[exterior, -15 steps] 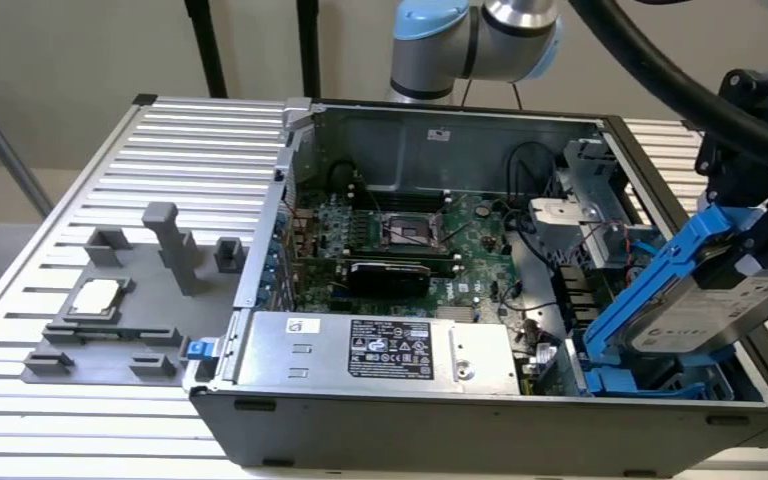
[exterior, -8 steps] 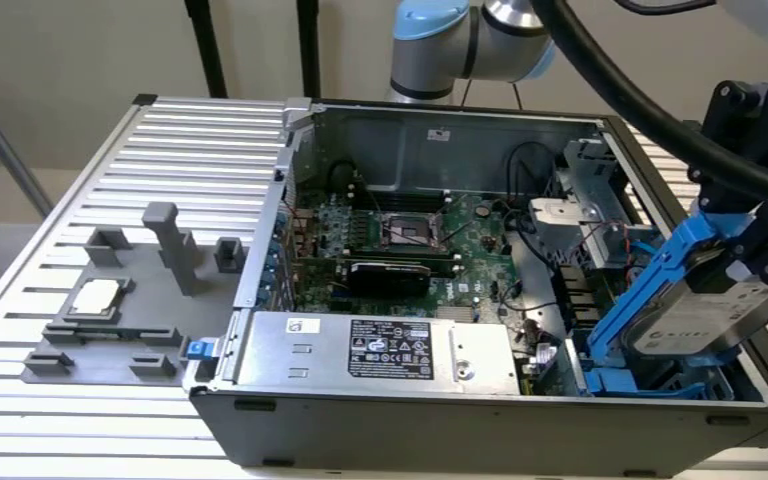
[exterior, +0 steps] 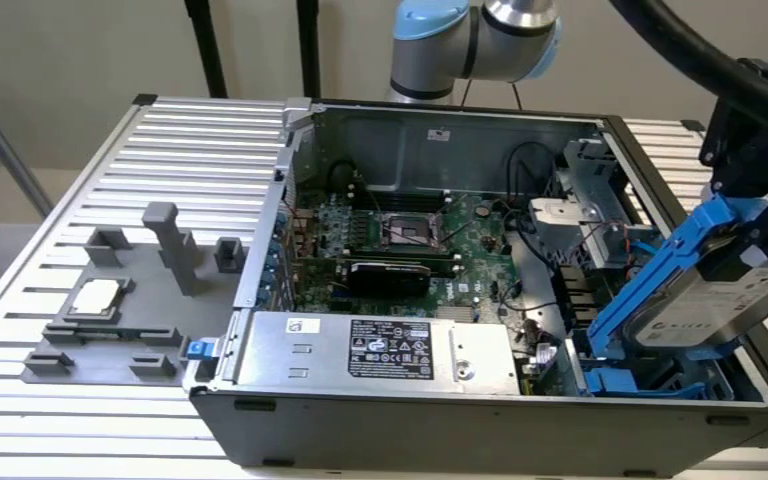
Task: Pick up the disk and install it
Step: 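Insert the disk into the insertion slot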
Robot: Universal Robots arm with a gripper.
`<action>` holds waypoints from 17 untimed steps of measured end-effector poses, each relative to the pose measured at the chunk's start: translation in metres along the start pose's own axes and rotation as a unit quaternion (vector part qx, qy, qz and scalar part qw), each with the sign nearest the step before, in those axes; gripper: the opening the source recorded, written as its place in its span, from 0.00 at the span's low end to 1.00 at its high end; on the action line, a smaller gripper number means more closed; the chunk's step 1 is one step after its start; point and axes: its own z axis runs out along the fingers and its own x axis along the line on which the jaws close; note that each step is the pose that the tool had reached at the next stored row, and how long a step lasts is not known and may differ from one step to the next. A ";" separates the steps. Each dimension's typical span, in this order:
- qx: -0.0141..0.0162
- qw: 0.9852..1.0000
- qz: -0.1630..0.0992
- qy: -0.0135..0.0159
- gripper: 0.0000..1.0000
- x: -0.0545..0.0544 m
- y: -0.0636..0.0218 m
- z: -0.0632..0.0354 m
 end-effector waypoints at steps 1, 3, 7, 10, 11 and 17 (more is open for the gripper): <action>0.000 1.000 0.000 0.000 0.00 0.000 0.0001 0.0008; 0.000 1.000 0.000 0.000 0.00 0.000 0.0003 0.0038; 0.000 1.000 0.000 0.000 0.00 0.000 0.0006 0.0087; 0.000 1.000 0.000 0.000 0.00 0.001 0.0015 0.0101; 0.000 1.000 0.000 0.000 0.00 0.001 0.0021 0.0101; 0.000 1.000 0.000 0.000 0.00 0.001 0.0053 0.0080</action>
